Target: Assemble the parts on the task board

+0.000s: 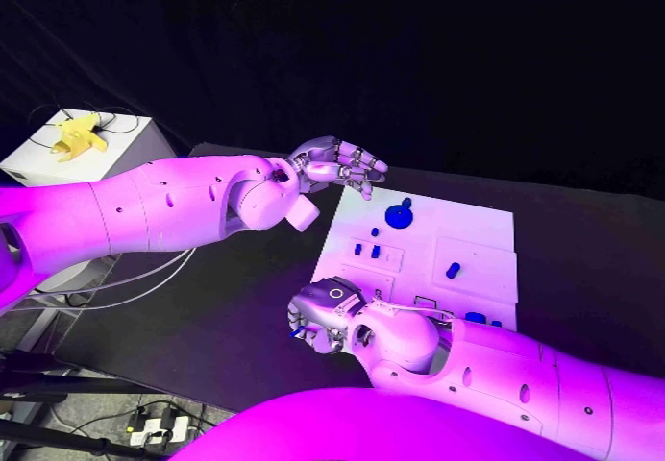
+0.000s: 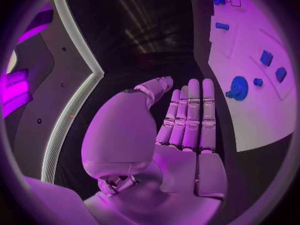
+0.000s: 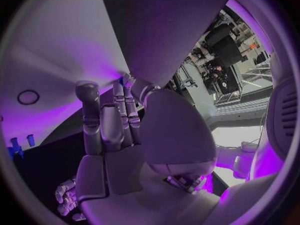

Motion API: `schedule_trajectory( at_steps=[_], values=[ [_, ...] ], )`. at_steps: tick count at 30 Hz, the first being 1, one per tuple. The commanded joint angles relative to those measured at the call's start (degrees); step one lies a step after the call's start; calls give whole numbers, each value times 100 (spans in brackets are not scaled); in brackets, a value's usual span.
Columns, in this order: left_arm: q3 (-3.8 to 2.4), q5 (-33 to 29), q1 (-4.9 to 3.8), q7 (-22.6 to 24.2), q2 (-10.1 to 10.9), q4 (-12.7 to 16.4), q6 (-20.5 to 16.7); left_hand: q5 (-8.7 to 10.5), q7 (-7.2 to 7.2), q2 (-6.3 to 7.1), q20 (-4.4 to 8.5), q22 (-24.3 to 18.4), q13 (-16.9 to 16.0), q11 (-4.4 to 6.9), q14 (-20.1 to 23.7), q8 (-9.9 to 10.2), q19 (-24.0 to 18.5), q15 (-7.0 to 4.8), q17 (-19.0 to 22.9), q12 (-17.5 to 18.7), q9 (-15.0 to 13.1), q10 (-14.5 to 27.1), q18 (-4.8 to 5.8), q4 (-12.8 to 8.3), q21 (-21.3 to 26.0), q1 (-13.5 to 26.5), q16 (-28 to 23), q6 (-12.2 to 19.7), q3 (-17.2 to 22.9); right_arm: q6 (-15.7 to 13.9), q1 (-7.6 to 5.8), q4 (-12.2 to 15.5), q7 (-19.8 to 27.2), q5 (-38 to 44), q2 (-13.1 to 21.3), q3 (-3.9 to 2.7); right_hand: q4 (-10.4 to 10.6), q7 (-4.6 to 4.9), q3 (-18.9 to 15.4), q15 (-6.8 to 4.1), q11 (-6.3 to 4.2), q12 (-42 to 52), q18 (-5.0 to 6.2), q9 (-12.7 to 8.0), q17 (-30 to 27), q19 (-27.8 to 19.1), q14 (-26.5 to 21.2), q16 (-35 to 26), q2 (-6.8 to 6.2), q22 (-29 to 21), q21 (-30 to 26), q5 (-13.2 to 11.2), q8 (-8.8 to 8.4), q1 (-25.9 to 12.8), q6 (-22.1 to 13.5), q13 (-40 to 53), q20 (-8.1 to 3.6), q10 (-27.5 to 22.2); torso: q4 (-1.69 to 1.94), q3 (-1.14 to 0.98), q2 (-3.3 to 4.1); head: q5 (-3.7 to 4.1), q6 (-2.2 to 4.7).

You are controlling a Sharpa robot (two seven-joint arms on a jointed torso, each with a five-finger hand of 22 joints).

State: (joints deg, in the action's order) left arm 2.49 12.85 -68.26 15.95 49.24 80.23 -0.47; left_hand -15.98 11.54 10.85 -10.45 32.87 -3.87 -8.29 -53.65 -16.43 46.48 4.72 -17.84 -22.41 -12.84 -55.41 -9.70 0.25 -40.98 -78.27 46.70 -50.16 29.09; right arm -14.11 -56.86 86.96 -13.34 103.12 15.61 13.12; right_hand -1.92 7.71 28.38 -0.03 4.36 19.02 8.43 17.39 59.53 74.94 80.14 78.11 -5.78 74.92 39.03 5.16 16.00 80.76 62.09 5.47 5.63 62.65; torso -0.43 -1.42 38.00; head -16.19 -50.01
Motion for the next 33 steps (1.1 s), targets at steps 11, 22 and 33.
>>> schedule_trajectory(
  at_steps=[11, 22, 33],
  values=[
    [-3, -9, -5, -20, 1, 20, 76, 9, 42, -12, 9, 5, -4, -12, -13, 34, 10, 5, -1, 36, 10, -15, -58, 5, 29, -22, -38, 4, -48, -882, 30, -17, 241, -417, 135, 30, -81, 29, 72, -36, -34, 51, -134, 59, 218, 220, 180, 121, 125, 578, 531, 458, 81, 1, -53, 10, -29, 159, -5, 2, 0, 7, 1],
    [-3, -7, -5, -23, 8, 20, 76, 9, 42, -12, 9, 5, -4, -12, -13, 34, 10, 5, -1, 36, 10, -15, -58, 5, 29, -22, -38, 4, -48, -1365, 37, 103, 357, -607, 262, 26, -107, 28, 197, -41, -35, 44, -146, 69, 232, 246, 204, 120, 67, 593, 624, 627, 92, -50, -55, 10, -41, 177, -2, 2, -1, 15, 1],
    [-3, -1, -4, -22, 29, 24, 81, 7, 47, -10, 7, 5, -4, -16, -8, 41, 5, 9, -1, 44, 14, -7, -57, 5, 33, -21, -46, 13, -50, -1575, -54, 499, 378, -720, 686, -61, -111, 25, 352, -46, -37, 39, -154, 70, 254, 258, 223, 124, 28, 604, 695, 508, 92, -84, -54, 10, -47, 186, -21, -2, -13, 45, 1]
  ],
)
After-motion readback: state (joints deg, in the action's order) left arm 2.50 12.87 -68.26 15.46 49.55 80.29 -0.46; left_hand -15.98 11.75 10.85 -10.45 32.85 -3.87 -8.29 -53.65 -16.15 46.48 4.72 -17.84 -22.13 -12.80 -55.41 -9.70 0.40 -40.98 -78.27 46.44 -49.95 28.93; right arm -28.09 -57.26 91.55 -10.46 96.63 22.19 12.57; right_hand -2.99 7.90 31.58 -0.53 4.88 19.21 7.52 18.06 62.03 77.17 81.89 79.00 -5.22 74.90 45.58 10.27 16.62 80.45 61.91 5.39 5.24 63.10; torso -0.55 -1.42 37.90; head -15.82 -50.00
